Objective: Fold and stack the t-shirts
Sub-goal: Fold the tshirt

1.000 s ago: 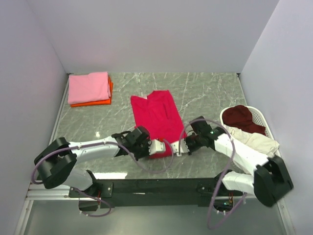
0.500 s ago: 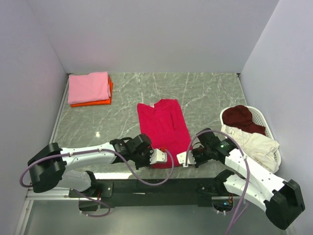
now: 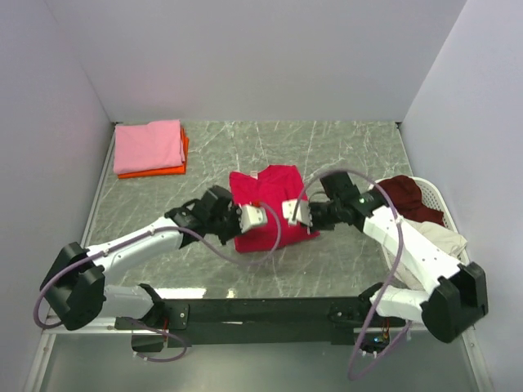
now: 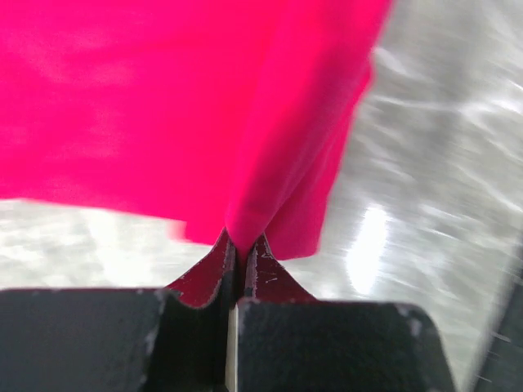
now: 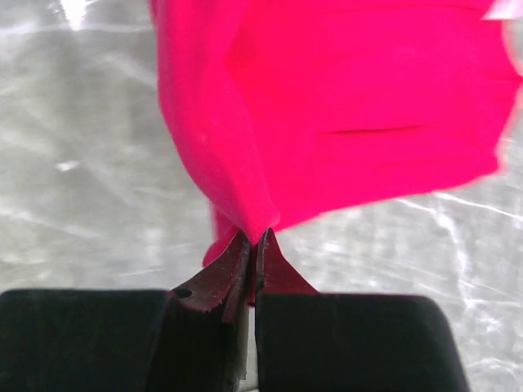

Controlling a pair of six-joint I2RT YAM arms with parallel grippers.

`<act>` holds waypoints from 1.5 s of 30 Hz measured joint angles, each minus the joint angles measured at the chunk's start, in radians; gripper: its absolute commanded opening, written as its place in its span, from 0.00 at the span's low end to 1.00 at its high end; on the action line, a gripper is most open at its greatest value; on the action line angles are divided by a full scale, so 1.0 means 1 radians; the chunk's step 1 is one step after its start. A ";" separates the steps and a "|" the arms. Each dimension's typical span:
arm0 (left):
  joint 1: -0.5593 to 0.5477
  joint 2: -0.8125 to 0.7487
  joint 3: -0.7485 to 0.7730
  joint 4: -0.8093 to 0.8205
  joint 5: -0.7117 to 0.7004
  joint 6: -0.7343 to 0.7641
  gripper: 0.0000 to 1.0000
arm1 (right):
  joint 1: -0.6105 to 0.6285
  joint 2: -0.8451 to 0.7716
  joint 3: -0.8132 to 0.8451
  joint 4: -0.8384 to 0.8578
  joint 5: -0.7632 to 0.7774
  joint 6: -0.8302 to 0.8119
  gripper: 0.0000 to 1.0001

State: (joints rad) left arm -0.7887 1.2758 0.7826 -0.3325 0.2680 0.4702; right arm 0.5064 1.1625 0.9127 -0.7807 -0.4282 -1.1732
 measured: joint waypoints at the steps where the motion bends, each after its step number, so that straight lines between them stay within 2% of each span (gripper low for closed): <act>1: 0.031 0.006 0.024 0.005 0.005 0.013 0.00 | -0.010 0.027 0.033 0.007 0.003 0.005 0.00; 4: 0.121 0.069 0.114 0.028 0.016 0.050 0.00 | -0.052 0.160 0.166 0.023 0.012 0.023 0.00; 9: 0.241 0.270 0.273 0.067 0.034 0.081 0.00 | -0.111 0.374 0.340 0.067 0.037 0.065 0.00; 14: 0.321 0.440 0.401 0.087 0.041 0.087 0.00 | -0.133 0.557 0.494 0.121 0.074 0.119 0.00; 25: 0.405 0.599 0.549 0.124 0.057 0.060 0.00 | -0.138 0.784 0.676 0.229 0.146 0.232 0.00; 27: 0.407 0.622 0.557 0.129 0.053 0.047 0.00 | -0.138 0.812 0.691 0.242 0.161 0.249 0.04; 28: 0.409 0.633 0.560 0.128 0.051 0.038 0.03 | -0.138 0.827 0.698 0.252 0.169 0.259 0.07; 29: 0.410 0.643 0.567 0.126 0.047 0.029 0.10 | -0.138 0.842 0.706 0.259 0.176 0.267 0.12; 30: 0.411 0.653 0.577 0.125 0.046 0.021 0.25 | -0.138 0.855 0.710 0.270 0.183 0.278 0.37; 31: 0.413 0.667 0.594 0.121 0.037 0.005 0.77 | -0.138 0.864 0.711 0.285 0.196 0.297 0.48; 33: 0.414 0.693 0.636 0.119 -0.001 -0.053 0.97 | -0.137 0.877 0.710 0.336 0.239 0.340 0.67; 35: 0.418 0.706 0.674 0.110 -0.044 -0.135 1.00 | -0.136 0.884 0.710 0.410 0.285 0.406 0.71; 36: 0.423 0.710 0.695 0.106 -0.061 -0.183 0.99 | -0.136 0.884 0.709 0.446 0.303 0.444 0.76; 39: 0.458 0.702 0.753 0.095 -0.081 -0.362 0.99 | -0.142 0.874 0.708 0.518 0.325 0.575 0.76; 41: 0.500 0.673 0.760 0.095 -0.060 -0.473 0.99 | -0.158 0.849 0.705 0.519 0.286 0.660 0.76; 42: 0.525 0.655 0.760 0.088 -0.037 -0.520 0.99 | -0.172 0.830 0.705 0.501 0.249 0.695 0.72; 45: 0.605 0.580 0.722 0.087 0.068 -0.661 0.99 | -0.238 0.761 0.704 0.410 0.046 0.755 0.66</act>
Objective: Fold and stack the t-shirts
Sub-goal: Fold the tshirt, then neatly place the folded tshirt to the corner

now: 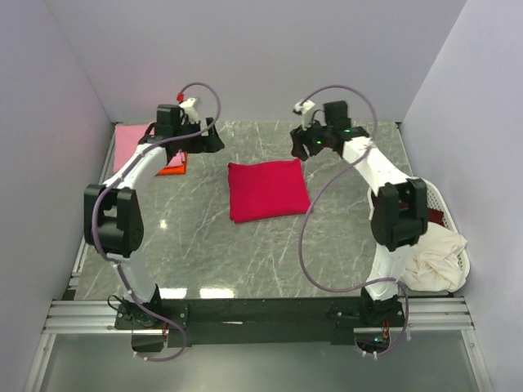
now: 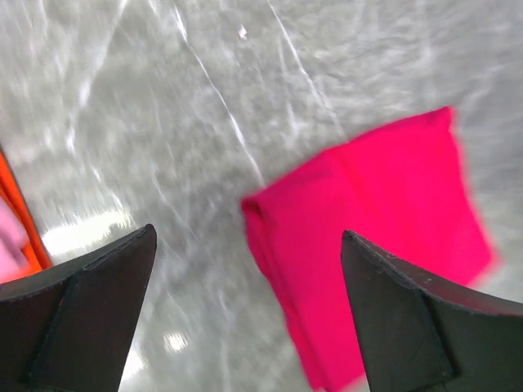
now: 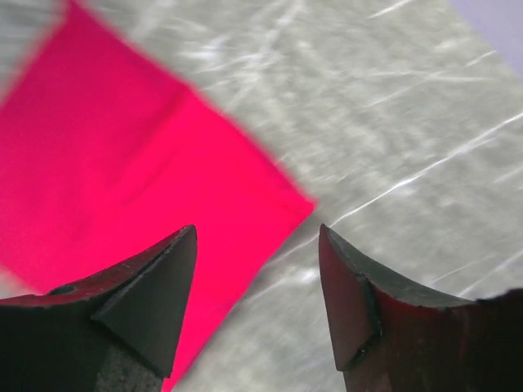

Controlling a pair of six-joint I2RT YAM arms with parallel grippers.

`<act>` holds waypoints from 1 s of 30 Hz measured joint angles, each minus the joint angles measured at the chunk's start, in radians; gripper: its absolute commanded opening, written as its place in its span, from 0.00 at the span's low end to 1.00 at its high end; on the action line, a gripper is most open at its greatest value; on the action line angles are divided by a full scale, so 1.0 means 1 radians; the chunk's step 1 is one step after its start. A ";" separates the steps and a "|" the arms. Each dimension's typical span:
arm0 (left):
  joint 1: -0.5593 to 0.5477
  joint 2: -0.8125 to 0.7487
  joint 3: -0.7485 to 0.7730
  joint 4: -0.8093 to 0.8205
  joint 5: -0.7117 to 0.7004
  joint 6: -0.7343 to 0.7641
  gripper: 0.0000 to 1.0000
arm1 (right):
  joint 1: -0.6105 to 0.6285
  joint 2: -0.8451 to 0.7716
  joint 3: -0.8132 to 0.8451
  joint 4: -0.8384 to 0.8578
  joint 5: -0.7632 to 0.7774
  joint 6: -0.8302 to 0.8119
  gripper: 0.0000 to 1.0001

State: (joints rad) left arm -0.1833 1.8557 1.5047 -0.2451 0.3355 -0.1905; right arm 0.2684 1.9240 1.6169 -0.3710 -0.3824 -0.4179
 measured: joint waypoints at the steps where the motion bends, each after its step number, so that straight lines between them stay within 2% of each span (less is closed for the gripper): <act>1: 0.020 -0.023 -0.021 -0.005 0.033 -0.036 0.99 | -0.017 -0.020 -0.001 -0.026 -0.055 0.010 0.65; 3: 0.039 -0.050 -0.060 -0.011 0.095 -0.088 1.00 | -0.058 -0.093 -0.032 -0.076 -0.187 0.033 0.65; 7: 0.020 -0.069 -0.228 0.020 0.183 -0.190 0.99 | -0.084 -0.212 -0.116 -0.133 -0.334 0.058 0.64; 11: -0.008 -0.040 -0.336 0.001 0.182 -0.278 0.98 | -0.077 -0.309 -0.237 -0.148 -0.428 0.075 0.64; 15: -0.034 0.008 -0.333 0.015 0.140 -0.344 0.99 | -0.085 -0.319 -0.275 -0.169 -0.457 0.080 0.64; 20: -0.076 0.125 -0.185 -0.032 0.051 -0.402 0.98 | -0.114 -0.319 -0.278 -0.172 -0.486 0.081 0.64; 22: -0.090 0.184 -0.090 -0.064 0.010 -0.415 0.94 | -0.123 -0.319 -0.278 -0.173 -0.497 0.080 0.64; 23: -0.095 0.213 -0.048 -0.082 -0.002 -0.421 0.90 | -0.125 -0.319 -0.278 -0.173 -0.502 0.080 0.64; 25: -0.101 0.277 0.047 -0.117 -0.008 -0.436 0.77 | -0.130 -0.319 -0.279 -0.173 -0.515 0.080 0.63; 29: -0.107 0.344 0.132 -0.142 0.008 -0.439 0.67 | -0.146 -0.319 -0.284 -0.174 -0.539 0.080 0.63; 30: -0.106 0.345 0.132 -0.142 0.016 -0.438 0.61 | -0.152 -0.320 -0.284 -0.174 -0.544 0.080 0.63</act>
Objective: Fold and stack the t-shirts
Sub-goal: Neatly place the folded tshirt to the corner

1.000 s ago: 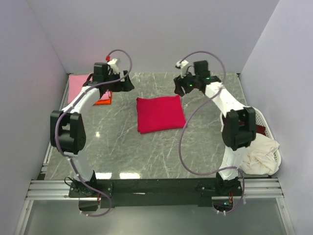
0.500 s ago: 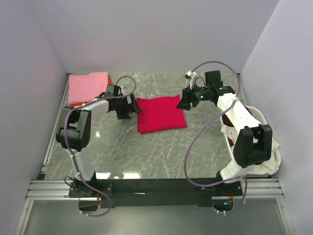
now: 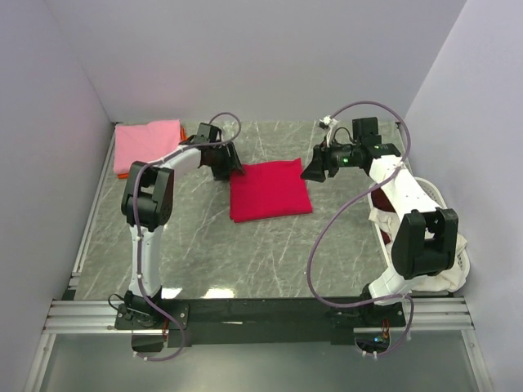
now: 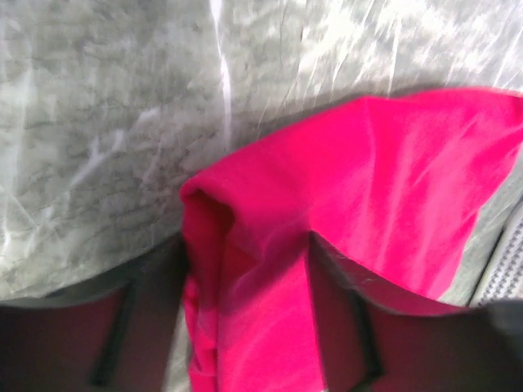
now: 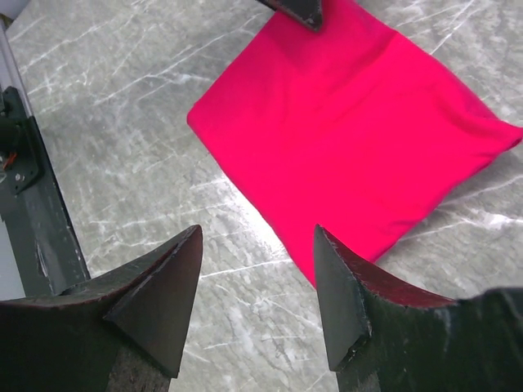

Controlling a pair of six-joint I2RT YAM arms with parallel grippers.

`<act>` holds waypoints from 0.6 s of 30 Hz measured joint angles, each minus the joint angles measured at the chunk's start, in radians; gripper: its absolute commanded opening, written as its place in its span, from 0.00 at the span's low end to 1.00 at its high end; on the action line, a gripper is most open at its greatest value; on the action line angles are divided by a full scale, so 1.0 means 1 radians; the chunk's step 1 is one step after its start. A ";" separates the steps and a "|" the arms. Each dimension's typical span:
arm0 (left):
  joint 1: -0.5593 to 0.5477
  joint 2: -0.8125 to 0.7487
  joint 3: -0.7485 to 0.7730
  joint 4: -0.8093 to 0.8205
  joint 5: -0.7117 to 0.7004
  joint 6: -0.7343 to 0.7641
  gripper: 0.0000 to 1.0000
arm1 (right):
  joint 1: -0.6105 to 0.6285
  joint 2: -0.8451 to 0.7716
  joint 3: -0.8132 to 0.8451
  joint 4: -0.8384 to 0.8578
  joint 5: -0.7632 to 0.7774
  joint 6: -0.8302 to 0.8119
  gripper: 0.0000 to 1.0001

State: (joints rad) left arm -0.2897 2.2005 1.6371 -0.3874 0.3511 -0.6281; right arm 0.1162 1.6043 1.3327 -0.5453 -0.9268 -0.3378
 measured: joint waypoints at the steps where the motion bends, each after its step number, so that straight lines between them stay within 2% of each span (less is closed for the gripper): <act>1: 0.000 0.002 -0.001 0.000 0.010 0.005 0.56 | -0.006 -0.001 0.000 0.000 -0.003 0.000 0.63; 6: -0.002 0.011 -0.045 0.019 0.107 0.001 0.21 | -0.018 -0.004 0.000 -0.002 -0.014 -0.004 0.62; 8: -0.002 0.026 -0.049 0.028 0.160 -0.004 0.18 | -0.021 -0.004 0.000 -0.003 -0.019 -0.005 0.62; 10: -0.002 0.036 -0.050 0.040 0.206 -0.011 0.00 | -0.023 -0.004 0.000 -0.003 -0.025 -0.008 0.62; 15: -0.003 0.037 -0.083 0.084 0.293 -0.011 0.00 | -0.043 -0.005 0.000 -0.005 -0.037 -0.012 0.61; 18: 0.000 0.022 -0.086 0.060 0.282 0.035 0.00 | -0.056 -0.005 0.000 -0.012 -0.041 -0.017 0.61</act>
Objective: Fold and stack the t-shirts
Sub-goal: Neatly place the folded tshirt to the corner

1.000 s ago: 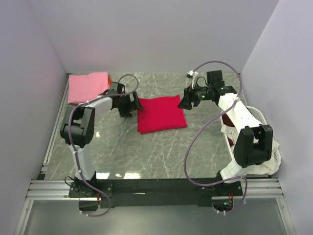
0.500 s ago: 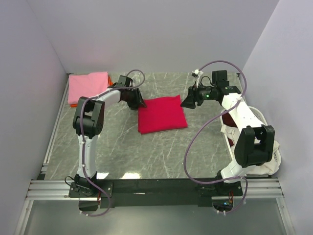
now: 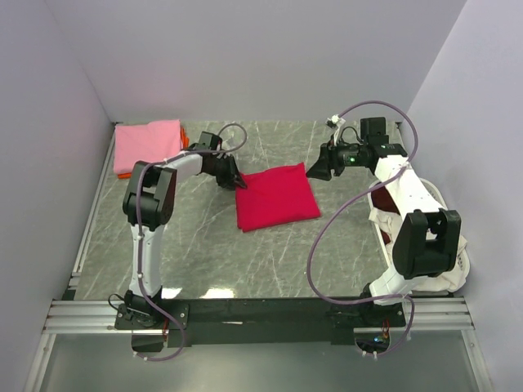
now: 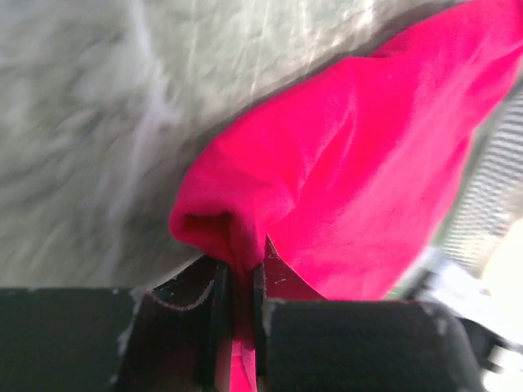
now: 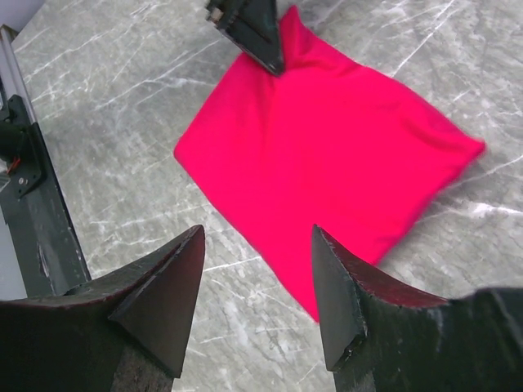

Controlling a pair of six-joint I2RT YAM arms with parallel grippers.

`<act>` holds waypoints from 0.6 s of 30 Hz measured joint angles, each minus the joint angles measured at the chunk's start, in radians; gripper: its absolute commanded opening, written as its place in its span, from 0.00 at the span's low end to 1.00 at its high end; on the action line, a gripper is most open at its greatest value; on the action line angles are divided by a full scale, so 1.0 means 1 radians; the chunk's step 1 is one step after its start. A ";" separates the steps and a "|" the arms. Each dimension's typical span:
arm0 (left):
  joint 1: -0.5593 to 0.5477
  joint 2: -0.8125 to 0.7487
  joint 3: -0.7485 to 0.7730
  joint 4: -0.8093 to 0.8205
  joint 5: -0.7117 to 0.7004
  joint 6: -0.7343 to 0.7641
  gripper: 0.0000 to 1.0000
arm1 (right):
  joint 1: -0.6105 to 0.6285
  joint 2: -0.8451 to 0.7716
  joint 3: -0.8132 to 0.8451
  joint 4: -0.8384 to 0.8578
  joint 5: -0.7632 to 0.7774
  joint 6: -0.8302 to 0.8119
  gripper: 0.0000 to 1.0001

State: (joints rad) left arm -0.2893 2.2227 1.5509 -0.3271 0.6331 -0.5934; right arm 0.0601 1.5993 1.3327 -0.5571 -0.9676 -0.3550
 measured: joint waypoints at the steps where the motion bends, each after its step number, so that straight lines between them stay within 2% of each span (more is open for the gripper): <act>1: 0.000 -0.013 0.007 -0.037 -0.035 0.034 0.00 | -0.003 0.000 0.000 -0.001 -0.002 -0.001 0.61; 9: 0.013 -0.196 0.135 -0.293 -0.437 0.359 0.00 | -0.007 0.000 0.000 -0.006 -0.010 -0.009 0.61; 13: 0.038 -0.263 0.177 -0.347 -0.582 0.480 0.00 | -0.007 -0.001 0.000 -0.012 -0.012 -0.010 0.61; 18: 0.077 -0.266 0.202 -0.375 -0.702 0.604 0.01 | -0.007 -0.011 -0.012 -0.016 -0.018 -0.018 0.61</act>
State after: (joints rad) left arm -0.2119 1.9564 1.7527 -0.7017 -0.0685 0.0109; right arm 0.0532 1.5879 1.3209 -0.5735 -0.9852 -0.3729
